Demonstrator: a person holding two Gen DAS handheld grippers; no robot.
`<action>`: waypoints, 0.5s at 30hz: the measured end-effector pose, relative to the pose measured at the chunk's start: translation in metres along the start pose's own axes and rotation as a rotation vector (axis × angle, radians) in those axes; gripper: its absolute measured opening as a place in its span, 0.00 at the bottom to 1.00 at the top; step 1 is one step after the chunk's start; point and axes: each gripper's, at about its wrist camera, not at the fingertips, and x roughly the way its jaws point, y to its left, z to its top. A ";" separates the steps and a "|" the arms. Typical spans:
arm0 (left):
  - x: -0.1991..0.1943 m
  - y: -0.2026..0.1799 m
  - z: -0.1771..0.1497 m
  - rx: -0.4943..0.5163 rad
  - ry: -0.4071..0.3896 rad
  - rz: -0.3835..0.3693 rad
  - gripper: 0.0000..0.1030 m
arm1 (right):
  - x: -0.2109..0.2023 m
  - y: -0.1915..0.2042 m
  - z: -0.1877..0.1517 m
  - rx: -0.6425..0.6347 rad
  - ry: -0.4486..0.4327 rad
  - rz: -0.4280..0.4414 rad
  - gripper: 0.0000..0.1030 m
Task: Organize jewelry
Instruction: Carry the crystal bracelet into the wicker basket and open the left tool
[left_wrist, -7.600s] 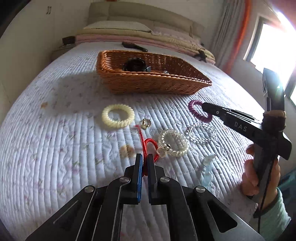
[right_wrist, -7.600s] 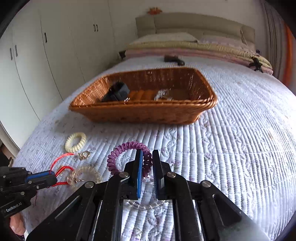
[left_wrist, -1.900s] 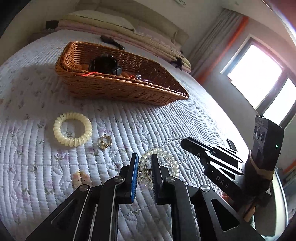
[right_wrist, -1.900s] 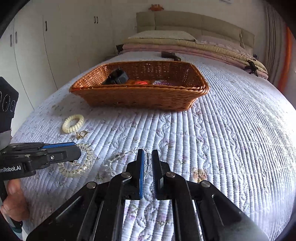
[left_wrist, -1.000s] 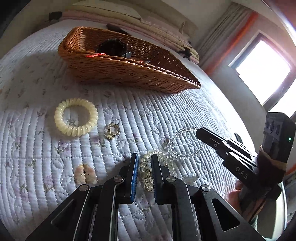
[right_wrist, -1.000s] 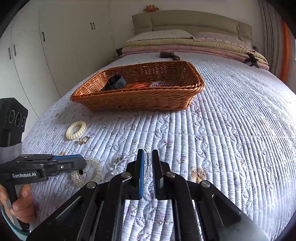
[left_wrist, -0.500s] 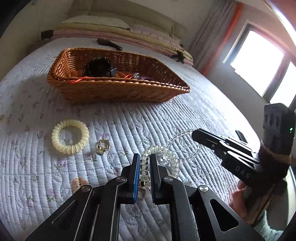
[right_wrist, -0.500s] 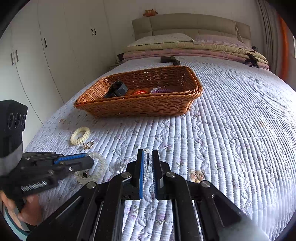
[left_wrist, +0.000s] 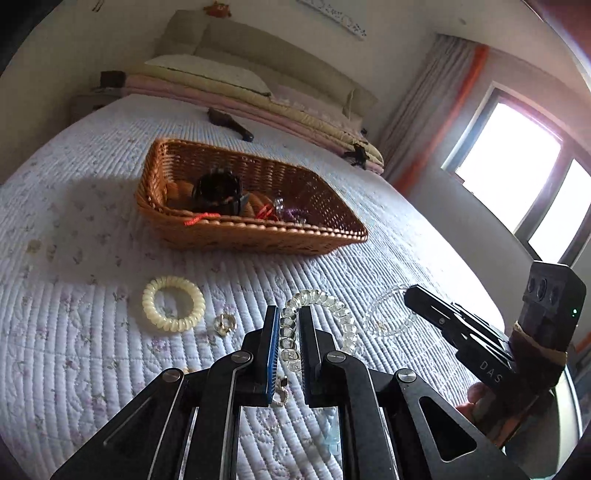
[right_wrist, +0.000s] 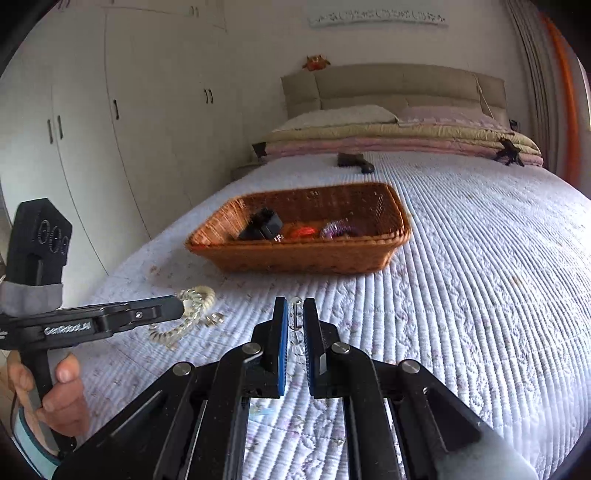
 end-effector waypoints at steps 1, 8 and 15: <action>-0.006 0.000 0.009 0.001 -0.021 0.005 0.10 | -0.004 0.001 0.008 -0.002 -0.015 0.003 0.10; 0.007 0.006 0.083 -0.002 -0.097 0.078 0.10 | 0.009 -0.002 0.083 -0.011 -0.063 -0.006 0.10; 0.081 0.018 0.118 -0.058 -0.068 0.135 0.10 | 0.088 -0.027 0.119 0.037 0.027 -0.040 0.10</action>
